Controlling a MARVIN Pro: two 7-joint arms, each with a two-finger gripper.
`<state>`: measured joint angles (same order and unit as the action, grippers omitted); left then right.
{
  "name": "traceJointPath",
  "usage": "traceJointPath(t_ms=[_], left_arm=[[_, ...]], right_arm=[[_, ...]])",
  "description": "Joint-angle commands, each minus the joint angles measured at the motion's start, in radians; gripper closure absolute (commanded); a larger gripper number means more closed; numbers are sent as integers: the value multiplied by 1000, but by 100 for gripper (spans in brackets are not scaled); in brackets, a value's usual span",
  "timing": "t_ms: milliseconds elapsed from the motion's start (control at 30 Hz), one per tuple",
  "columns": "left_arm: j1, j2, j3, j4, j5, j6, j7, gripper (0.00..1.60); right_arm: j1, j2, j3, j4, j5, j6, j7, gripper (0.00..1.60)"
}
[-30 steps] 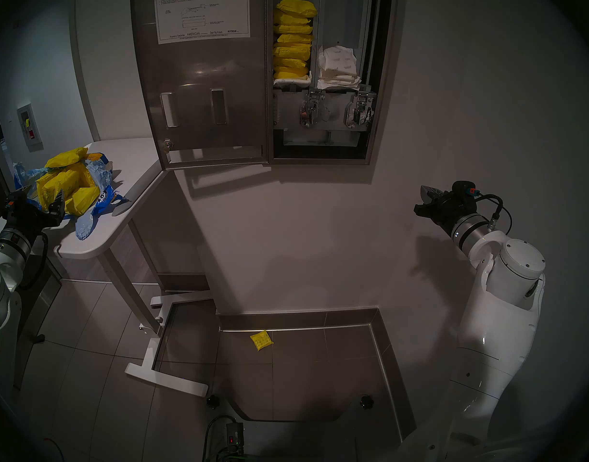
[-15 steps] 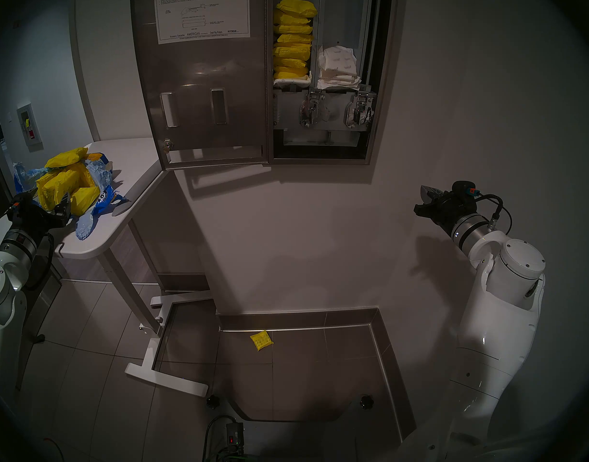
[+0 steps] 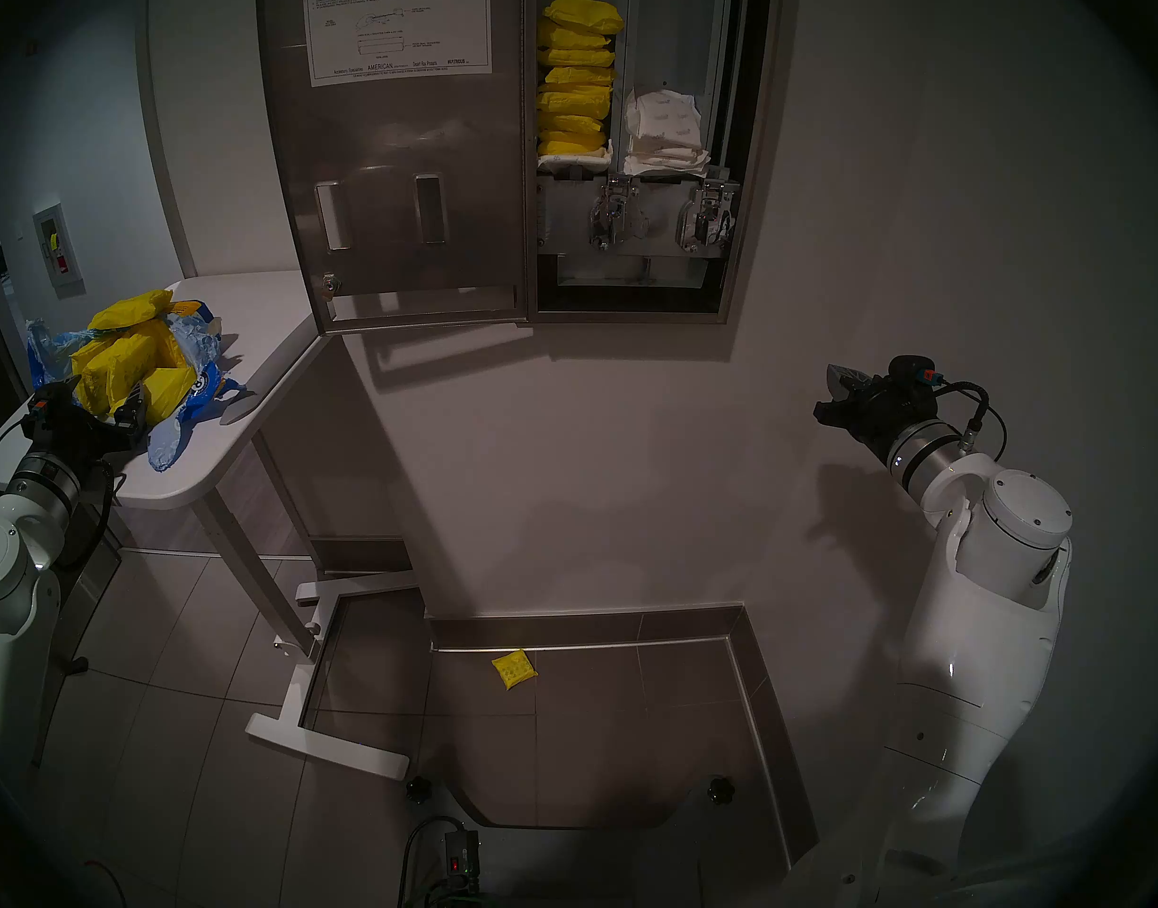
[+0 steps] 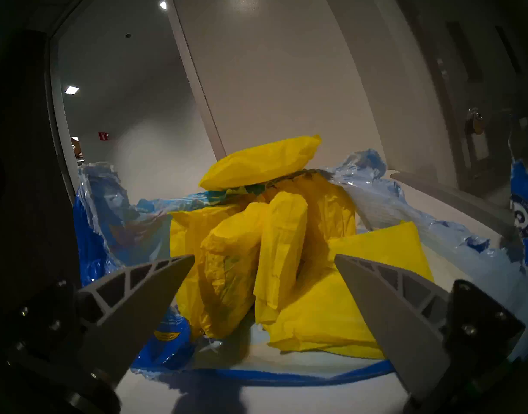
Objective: Open the dispenser door, put the pads inside, close the door
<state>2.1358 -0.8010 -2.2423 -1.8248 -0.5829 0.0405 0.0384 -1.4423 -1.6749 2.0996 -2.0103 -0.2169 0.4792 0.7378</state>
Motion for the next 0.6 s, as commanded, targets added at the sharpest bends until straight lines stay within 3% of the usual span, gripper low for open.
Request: traceJointPath(t_ms=[0, 567], left_arm=[[-50, 38, -5, 16, 2, -26, 4, 0], [-64, 48, 12, 14, -1, -34, 10, 0]], right_arm=[[21, 5, -1, -33, 5, -10, -2, 118], [20, 5, -1, -33, 5, -10, -2, 118]])
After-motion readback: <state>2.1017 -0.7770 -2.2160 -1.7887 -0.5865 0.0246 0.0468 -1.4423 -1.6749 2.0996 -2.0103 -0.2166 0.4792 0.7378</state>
